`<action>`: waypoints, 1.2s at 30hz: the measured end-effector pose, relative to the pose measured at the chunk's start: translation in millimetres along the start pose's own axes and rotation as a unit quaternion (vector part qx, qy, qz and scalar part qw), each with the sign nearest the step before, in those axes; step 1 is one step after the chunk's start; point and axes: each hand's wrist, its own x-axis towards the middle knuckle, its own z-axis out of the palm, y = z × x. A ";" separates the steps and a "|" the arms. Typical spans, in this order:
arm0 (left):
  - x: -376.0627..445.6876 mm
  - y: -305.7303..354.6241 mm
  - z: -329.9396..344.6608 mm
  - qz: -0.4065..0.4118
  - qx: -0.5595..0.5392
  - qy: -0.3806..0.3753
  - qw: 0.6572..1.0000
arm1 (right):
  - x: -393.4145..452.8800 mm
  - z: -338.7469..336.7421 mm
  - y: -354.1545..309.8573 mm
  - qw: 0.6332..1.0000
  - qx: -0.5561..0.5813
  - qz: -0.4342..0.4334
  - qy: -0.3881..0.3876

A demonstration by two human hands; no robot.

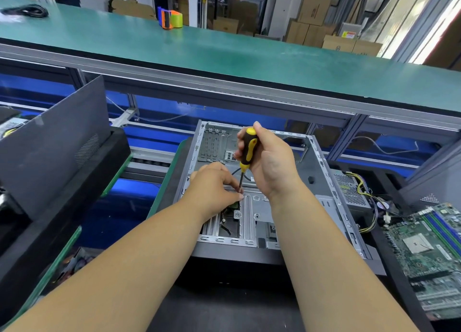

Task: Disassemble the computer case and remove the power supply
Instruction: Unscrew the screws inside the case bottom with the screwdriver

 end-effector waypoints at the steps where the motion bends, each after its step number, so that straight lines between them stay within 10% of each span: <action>1: 0.0 0.1 0.0 0.001 0.002 0.001 1.000 | 0.8 0.9 1.1 1.000 0.003 0.004 0.005; 36: 1.1 -2.6 2.3 0.006 0.017 0.004 1.000 | -1.2 3.7 -2.1 0.999 -0.034 -0.024 0.015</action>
